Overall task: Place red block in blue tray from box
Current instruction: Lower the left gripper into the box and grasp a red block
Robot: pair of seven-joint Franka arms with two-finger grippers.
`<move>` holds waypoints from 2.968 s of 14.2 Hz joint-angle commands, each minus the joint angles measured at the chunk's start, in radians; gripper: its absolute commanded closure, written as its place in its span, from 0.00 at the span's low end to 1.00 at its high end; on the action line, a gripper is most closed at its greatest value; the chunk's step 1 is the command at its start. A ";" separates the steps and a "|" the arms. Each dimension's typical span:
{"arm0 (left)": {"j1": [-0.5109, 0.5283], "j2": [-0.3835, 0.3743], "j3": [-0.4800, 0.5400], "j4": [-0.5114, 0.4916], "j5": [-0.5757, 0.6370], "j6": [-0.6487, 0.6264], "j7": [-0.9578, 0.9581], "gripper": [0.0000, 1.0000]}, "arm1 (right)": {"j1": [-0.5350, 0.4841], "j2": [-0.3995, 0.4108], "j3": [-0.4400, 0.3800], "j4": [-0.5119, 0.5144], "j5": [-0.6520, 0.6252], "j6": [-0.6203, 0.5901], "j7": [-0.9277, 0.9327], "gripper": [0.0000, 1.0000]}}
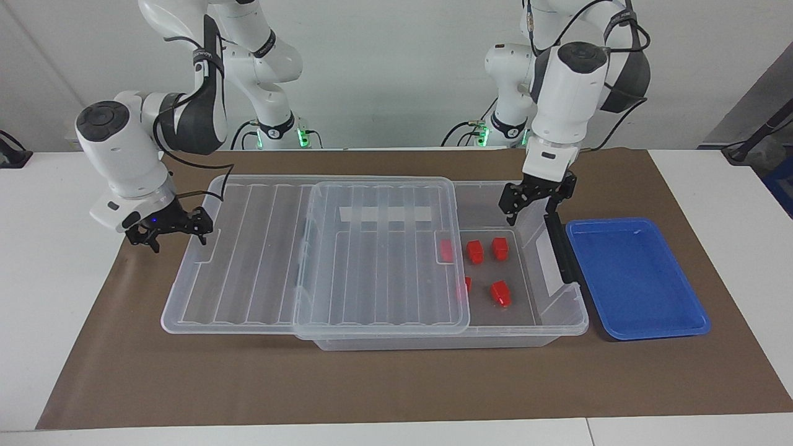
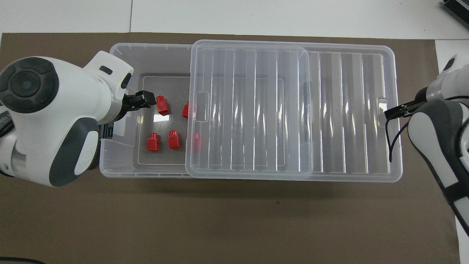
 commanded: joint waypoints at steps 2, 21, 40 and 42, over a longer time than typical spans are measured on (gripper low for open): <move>-0.030 0.073 0.015 -0.008 0.022 0.116 -0.070 0.00 | 0.004 -0.022 0.002 0.006 -0.010 -0.050 -0.008 0.00; -0.001 0.350 0.023 -0.016 0.094 0.413 -0.122 0.00 | -0.053 -0.182 0.160 0.261 0.065 -0.435 0.478 0.00; -0.003 0.348 0.023 -0.068 0.145 0.435 -0.090 0.46 | -0.037 -0.182 0.157 0.256 0.099 -0.507 0.471 0.00; -0.003 0.348 0.023 -0.067 0.145 0.430 -0.091 0.67 | -0.040 -0.185 0.157 0.253 0.099 -0.507 0.471 0.00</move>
